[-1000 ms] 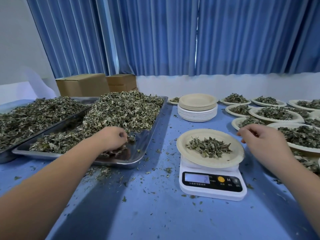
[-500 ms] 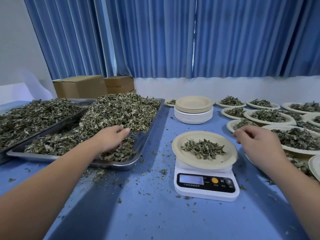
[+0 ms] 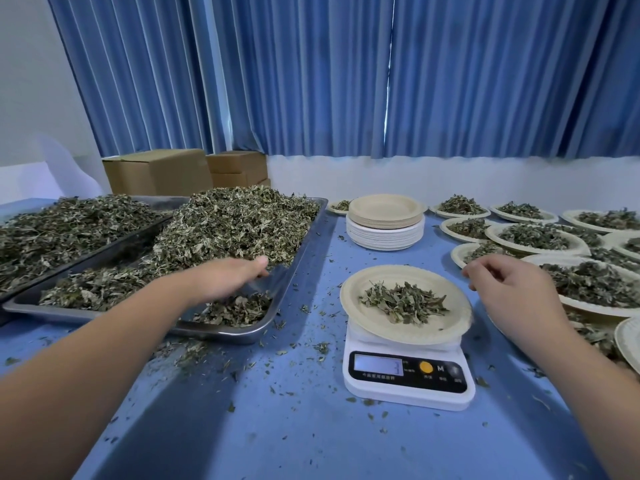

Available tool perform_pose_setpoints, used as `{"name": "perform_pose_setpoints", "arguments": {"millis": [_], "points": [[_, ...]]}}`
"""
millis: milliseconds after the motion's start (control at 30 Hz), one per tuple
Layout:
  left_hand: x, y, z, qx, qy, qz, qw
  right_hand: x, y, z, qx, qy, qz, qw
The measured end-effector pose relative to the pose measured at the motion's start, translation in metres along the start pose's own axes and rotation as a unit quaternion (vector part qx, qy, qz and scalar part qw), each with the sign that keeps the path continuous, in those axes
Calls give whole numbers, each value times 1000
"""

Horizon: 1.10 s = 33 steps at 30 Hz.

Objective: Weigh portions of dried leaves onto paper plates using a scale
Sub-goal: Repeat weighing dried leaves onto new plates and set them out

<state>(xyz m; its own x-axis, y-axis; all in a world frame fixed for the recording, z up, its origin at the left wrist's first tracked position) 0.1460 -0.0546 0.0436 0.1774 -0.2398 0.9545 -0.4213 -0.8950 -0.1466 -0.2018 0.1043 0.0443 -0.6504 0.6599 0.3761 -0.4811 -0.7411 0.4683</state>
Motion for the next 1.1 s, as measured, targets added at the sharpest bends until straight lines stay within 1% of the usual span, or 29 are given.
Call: {"name": "perform_pose_setpoints", "arguments": {"millis": [100, 200, 300, 400, 500, 567, 667, 833, 1000, 1100], "points": [[-18, -11, -2, -8, 72, 94, 993, 0, -2, 1, 2, 1, 1, 1000], [-21, -19, -5, 23, 129, 114, 985, 1, -1, 0, -1, -2, -1, 1000], [-20, -33, -15, 25, 134, 110, 985, 2, -1, 0, -2, 1, -4, 1000], [-20, -45, -21, 20, 143, 84, 986, 4, -2, 0, -2, 7, -4, 1000], [-18, -57, -22, 29, 161, 75, 984, 6, -2, 0, 0, 8, -4, 1000], [-15, -64, -23, 18, 169, 71, 983, 6, -3, 1, 3, 12, -5, 1000], [-13, -71, -23, -35, 132, 46, 990, 7, -4, 2, 7, 18, -8, 1000], [-13, -67, -12, -43, 43, -6, 998, 8, -4, 2, 3, 24, -11, 1000], [-11, -52, -3, -33, 34, -7, 999, 8, -3, 1, 3, 28, -5, 1000], [-7, -42, -1, -16, 74, 24, 997, 8, -2, 0, 5, 33, -5, 999]]}}
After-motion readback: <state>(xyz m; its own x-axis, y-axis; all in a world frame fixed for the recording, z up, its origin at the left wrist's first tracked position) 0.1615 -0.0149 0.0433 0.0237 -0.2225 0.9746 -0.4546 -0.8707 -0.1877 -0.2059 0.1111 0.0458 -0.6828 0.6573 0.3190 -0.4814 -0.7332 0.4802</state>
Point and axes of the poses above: each hand's wrist, its own y-axis towards the middle knuckle, its own x-axis out of the back of the hand, z = x × y, the point moved 3 cm from there along y, towards the middle knuckle, and after that the axes turned 10 degrees about y, right-handed, at the moved point
